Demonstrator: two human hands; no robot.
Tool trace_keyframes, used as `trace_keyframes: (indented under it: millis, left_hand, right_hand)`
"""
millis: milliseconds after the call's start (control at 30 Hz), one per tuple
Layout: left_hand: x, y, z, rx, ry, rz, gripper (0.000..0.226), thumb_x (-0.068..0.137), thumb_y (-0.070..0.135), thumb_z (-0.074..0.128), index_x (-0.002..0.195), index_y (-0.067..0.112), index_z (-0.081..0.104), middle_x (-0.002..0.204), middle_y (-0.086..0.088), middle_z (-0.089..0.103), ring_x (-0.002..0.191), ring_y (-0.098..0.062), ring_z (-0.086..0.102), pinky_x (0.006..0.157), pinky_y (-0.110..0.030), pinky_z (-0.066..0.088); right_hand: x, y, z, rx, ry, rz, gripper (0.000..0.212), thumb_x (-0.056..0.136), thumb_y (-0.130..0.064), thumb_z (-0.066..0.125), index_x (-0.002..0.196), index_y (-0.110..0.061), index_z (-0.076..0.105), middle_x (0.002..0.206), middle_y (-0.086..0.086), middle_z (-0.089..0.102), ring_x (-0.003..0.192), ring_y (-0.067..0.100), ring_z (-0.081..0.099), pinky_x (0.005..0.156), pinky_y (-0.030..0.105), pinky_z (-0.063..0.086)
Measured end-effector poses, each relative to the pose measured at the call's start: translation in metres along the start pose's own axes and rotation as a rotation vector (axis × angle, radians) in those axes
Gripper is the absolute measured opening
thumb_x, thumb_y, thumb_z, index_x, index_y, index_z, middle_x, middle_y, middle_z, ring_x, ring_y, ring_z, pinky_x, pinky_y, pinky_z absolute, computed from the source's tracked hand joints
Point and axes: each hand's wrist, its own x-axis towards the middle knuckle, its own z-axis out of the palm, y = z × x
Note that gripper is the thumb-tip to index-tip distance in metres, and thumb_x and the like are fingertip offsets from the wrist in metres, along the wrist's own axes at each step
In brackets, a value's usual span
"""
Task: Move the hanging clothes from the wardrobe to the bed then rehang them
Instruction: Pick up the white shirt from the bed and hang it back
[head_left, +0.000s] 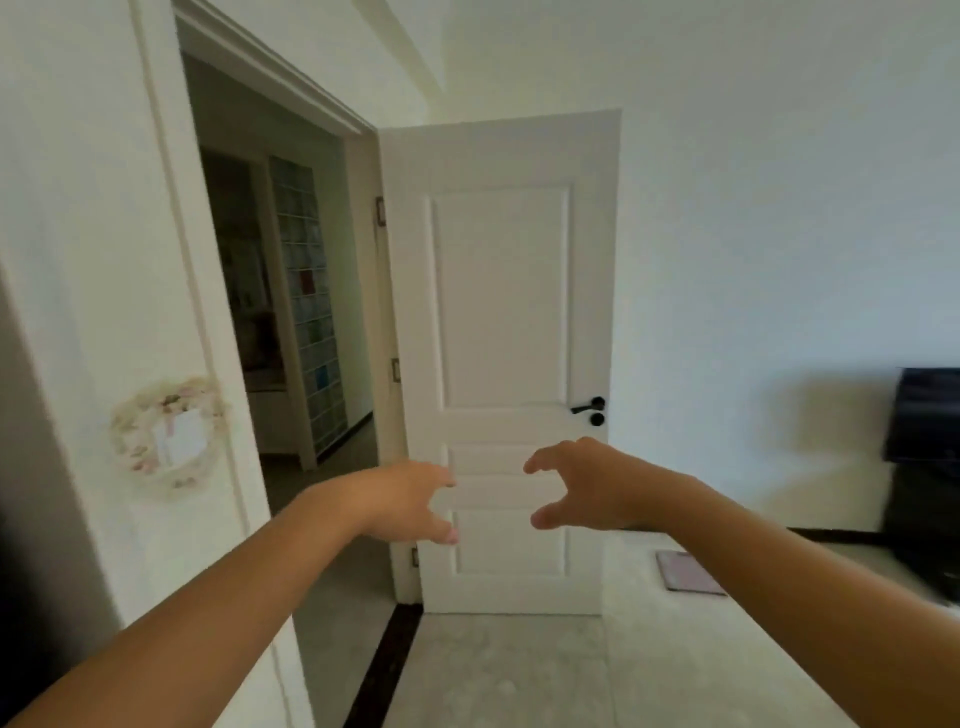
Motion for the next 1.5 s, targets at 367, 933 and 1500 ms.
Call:
trace_keyframes:
  millis: [367,933,1500]
  left_hand:
    - [0.081,0.337,0.068,0.117,-0.103,0.466,0.069,0.088,0.051,0.062,0.147,0.026,0.036,0.148,0.004,0.041,0.131,-0.017,0.044,0.104,-0.031,0.039]
    - [0.182,0.731,0.179,0.273,-0.325,1.135,0.065,0.090,0.048,0.061,0.147,0.028,0.037,0.152,0.004,0.039,0.134,-0.017,0.041,0.111,-0.035,0.035]
    - [0.316,1.002,0.277,0.368,-0.404,1.399,0.044,0.095,0.046,0.054,0.125,0.015,0.058,0.126,-0.007,0.060,0.113,-0.026,0.057,0.096,-0.039,0.045]
  right_hand:
    - [-0.252,0.241,-0.031,-0.001,0.028,0.509,0.062,0.089,-0.043,0.066,0.144,-0.024,0.044,0.145,-0.001,0.047,0.128,0.021,0.048,0.107,0.035,0.039]
    - [-0.512,0.467,-0.026,0.086,0.173,1.142,0.047,0.086,-0.039,0.069,0.127,-0.020,0.058,0.115,-0.010,0.059,0.093,0.005,0.053,0.078,0.017,0.042]
    - [-0.625,0.652,-0.020,0.206,0.287,1.591,0.054,0.090,-0.037,0.067,0.139,-0.019,0.053,0.138,-0.001,0.056,0.124,0.015,0.054,0.099,0.025,0.043]
